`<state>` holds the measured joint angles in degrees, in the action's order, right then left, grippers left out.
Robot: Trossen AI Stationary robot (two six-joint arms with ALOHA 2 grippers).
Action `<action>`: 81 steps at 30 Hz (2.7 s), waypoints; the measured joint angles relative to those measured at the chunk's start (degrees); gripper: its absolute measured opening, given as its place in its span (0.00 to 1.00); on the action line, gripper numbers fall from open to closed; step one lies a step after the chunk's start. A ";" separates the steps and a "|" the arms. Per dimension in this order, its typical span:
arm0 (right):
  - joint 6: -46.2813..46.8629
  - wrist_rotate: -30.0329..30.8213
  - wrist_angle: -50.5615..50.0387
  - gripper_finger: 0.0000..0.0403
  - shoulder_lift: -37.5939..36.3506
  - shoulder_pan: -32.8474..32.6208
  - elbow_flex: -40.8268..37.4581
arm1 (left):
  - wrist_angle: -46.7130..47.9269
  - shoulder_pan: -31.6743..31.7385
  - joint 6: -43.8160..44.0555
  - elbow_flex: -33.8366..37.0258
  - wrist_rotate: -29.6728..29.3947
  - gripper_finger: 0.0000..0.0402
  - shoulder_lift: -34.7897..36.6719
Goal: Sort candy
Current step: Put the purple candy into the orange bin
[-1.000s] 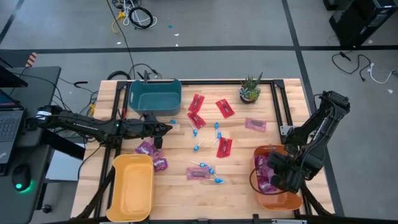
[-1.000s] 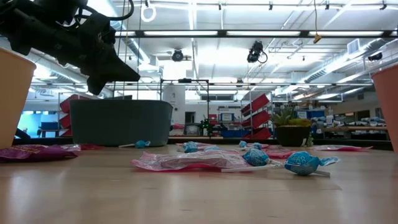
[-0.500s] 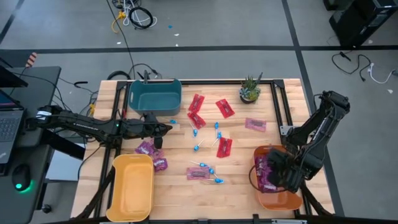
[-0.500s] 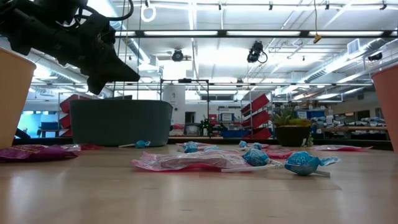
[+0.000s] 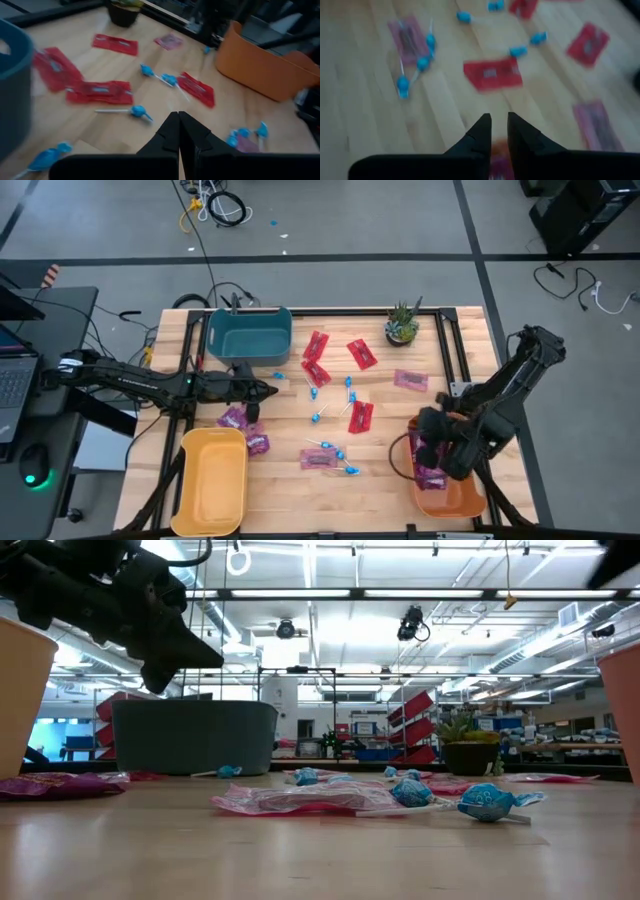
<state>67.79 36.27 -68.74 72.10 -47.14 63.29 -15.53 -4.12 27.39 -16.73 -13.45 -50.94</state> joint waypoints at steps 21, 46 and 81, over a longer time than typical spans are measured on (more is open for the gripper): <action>-68.45 -14.33 77.08 0.04 7.53 25.37 -7.82 | -15.07 -0.02 -6.27 0.00 2.48 0.00 1.23; -70.41 -25.87 109.01 0.03 32.61 34.22 -3.82 | -27.35 -0.02 -7.84 -0.02 8.45 0.00 8.02; -67.94 -30.57 98.61 0.13 61.02 36.62 24.24 | -32.72 0.00 -9.17 -0.02 10.13 0.00 14.80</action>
<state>-0.14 5.69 29.87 133.11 -10.52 87.52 -48.25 -4.12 18.22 -16.75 -3.31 -36.14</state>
